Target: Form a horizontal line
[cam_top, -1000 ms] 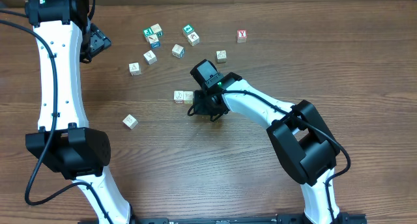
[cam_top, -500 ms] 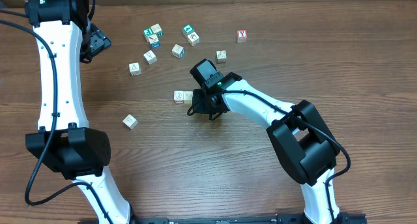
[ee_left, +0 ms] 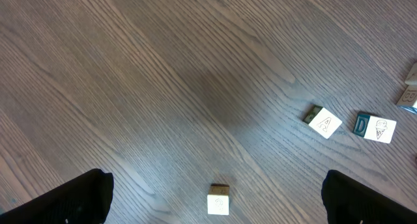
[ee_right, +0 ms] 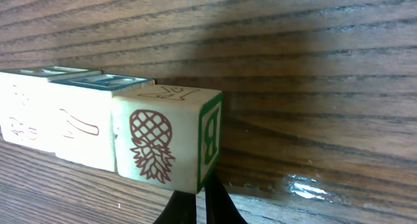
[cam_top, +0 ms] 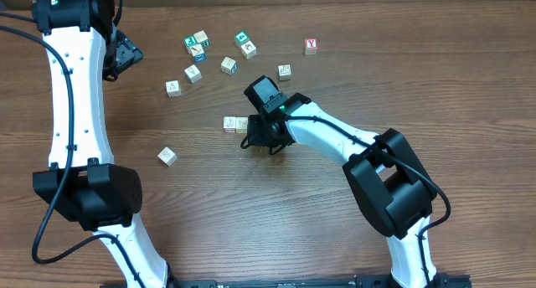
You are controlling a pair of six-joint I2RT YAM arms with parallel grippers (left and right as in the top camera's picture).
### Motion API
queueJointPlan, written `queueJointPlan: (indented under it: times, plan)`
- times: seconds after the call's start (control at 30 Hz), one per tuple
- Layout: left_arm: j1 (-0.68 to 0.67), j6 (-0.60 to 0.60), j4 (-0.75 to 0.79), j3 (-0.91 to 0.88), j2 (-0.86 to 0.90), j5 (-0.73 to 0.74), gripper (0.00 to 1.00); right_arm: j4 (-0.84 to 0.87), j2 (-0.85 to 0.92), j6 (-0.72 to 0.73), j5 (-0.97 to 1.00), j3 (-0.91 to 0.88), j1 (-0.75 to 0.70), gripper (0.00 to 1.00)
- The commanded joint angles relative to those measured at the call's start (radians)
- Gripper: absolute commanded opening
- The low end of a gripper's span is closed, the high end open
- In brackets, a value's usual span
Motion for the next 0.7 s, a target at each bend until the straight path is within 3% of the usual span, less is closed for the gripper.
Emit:
queueJointPlan:
  times: [0.0,0.67]
  plan:
    - [-0.006,0.022,-0.002,0.013,-0.008,0.000,1.00,0.003,0.011,0.002,-0.006,-0.008,-0.001,0.04]
    - [-0.006,0.022,-0.002,0.013,-0.008,0.000,1.00,0.040,0.011,0.003,-0.043,-0.008,0.001,0.04]
